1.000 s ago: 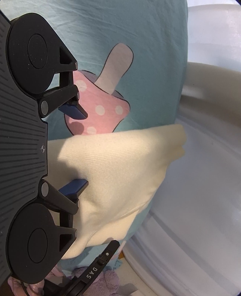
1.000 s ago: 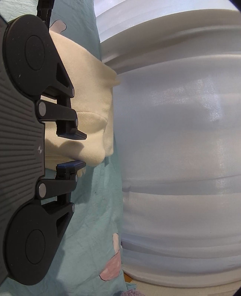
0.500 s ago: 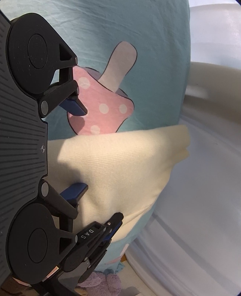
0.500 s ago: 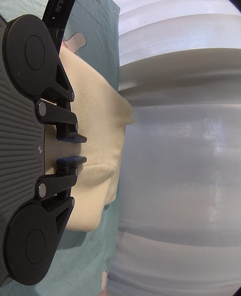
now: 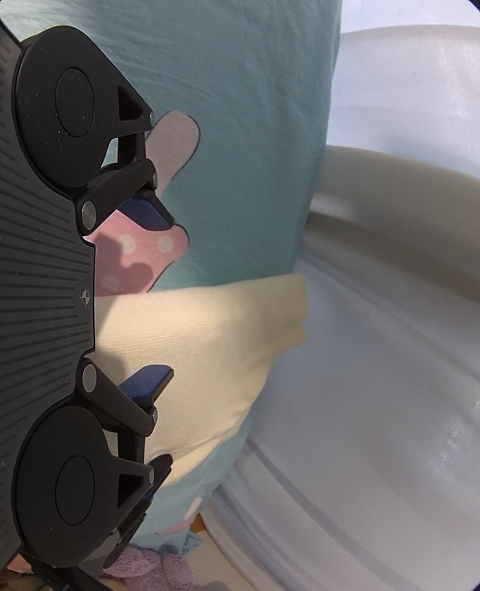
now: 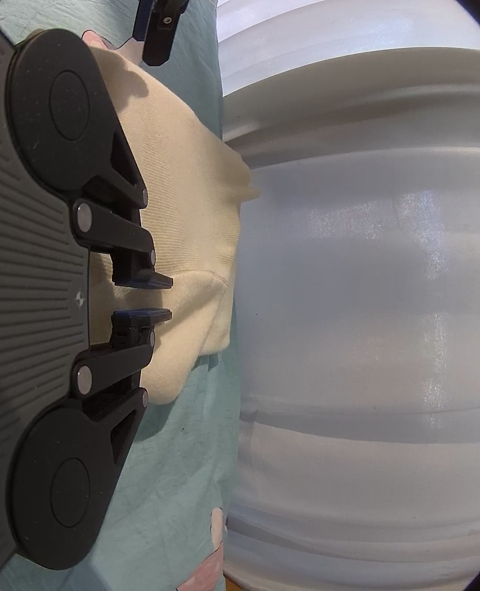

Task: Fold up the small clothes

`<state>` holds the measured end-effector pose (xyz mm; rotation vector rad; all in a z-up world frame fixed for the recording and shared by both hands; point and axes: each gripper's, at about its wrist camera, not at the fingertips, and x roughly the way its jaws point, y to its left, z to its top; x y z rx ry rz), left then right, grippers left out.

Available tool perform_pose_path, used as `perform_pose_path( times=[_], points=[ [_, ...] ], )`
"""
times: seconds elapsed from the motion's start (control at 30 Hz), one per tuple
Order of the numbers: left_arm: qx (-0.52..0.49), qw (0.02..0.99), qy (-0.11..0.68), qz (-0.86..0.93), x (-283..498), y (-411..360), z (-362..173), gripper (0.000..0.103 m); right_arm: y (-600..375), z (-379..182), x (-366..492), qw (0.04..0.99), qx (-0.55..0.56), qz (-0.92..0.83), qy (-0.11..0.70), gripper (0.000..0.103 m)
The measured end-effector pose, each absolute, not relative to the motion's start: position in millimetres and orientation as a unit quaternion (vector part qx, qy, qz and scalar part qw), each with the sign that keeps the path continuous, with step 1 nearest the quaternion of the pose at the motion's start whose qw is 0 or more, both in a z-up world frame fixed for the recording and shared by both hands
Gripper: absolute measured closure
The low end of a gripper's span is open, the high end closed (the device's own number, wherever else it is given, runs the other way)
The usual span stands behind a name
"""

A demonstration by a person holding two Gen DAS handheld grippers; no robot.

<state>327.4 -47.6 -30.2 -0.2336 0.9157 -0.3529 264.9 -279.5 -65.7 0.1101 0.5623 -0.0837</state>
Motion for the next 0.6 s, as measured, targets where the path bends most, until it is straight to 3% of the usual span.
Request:
perform_pose_path(
  times=[0.37,0.5,0.6],
  points=[
    [-0.170,0.836,0.463,-0.241,336,-44,-54,0.018,-319,-64,250,0.949,0.085,-0.069,0.297,0.093],
    [-0.217,0.813,0.468,-0.270,340,-32,-58,0.017,-357,-63,233,0.919,0.220,0.007,0.328,0.061],
    [-0.249,0.784,0.487,-0.294,347,-34,-67,0.016,-388,-78,236,0.870,0.334,0.065,0.357,0.054]
  ],
)
